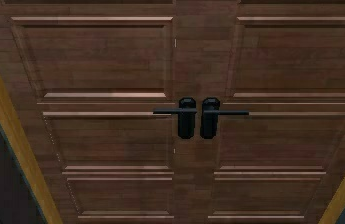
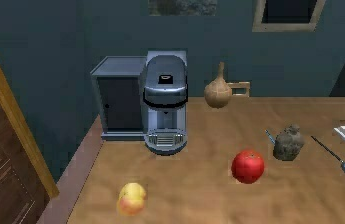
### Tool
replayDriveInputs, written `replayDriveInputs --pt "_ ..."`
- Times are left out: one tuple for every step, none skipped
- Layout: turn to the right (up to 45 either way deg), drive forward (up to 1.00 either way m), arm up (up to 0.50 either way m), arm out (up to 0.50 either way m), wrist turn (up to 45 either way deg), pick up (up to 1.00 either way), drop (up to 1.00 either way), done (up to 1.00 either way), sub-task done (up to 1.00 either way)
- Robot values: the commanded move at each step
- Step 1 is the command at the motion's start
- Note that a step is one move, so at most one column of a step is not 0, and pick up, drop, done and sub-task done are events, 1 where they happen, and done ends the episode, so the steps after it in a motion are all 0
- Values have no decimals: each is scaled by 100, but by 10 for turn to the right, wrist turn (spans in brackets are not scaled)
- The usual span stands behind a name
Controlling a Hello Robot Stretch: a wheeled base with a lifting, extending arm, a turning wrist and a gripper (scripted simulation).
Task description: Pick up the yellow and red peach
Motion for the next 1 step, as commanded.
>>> replayDriveInputs --pt "0 0 50 0 0 0 0 0 0"
